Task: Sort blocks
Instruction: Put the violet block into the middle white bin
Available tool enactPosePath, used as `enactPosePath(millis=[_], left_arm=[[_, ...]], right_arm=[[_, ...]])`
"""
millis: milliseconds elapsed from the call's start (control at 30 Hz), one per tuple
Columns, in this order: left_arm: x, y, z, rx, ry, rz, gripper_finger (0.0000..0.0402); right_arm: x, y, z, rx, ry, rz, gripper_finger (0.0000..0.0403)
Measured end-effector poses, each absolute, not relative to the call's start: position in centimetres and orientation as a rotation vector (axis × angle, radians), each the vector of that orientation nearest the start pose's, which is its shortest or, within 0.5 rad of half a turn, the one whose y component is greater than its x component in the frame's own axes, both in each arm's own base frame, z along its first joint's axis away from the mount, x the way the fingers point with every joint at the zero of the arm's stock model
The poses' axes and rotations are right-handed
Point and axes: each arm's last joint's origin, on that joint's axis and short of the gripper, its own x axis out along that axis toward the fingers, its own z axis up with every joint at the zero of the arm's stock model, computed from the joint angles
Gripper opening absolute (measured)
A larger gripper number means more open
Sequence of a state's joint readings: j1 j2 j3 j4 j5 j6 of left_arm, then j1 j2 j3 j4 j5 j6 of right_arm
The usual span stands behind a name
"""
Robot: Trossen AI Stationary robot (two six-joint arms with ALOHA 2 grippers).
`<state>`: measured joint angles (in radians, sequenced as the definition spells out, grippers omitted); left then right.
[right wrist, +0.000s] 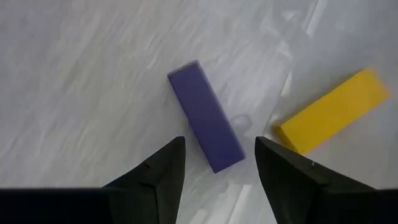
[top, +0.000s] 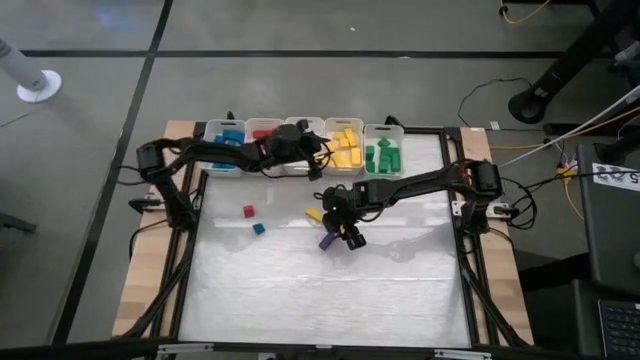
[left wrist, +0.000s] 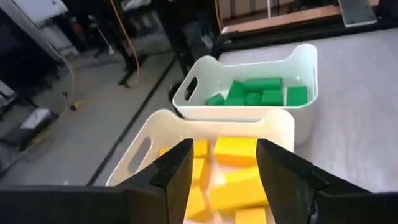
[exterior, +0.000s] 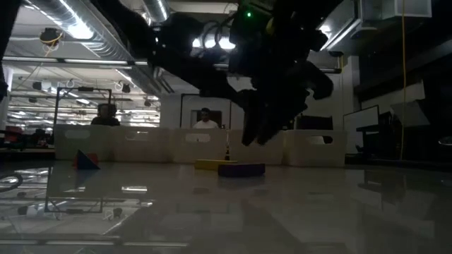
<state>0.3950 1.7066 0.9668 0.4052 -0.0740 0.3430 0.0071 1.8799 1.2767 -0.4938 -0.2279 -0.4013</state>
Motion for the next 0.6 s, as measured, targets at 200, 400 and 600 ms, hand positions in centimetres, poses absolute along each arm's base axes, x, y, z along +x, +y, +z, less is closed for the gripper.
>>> enactPosePath(millis=[200, 400, 600], left_arm=[[31.3, 13.1, 23.5, 0.221, 0.550, 0.377, 0.0155], [28.7, 11.9, 25.2, 0.177, 0.655, 0.356, 0.0141], [26.4, 10.3, 25.7, 0.063, 0.793, 0.337, 0.0128]], right_arm=[[38.7, 1.0, 16.2, -0.250, 1.033, 0.455, 0.0193], [39.1, 1.0, 14.0, -0.242, 1.084, 0.470, 0.0193], [39.5, 0.9, 12.9, -0.245, 1.093, 0.464, 0.0192]])
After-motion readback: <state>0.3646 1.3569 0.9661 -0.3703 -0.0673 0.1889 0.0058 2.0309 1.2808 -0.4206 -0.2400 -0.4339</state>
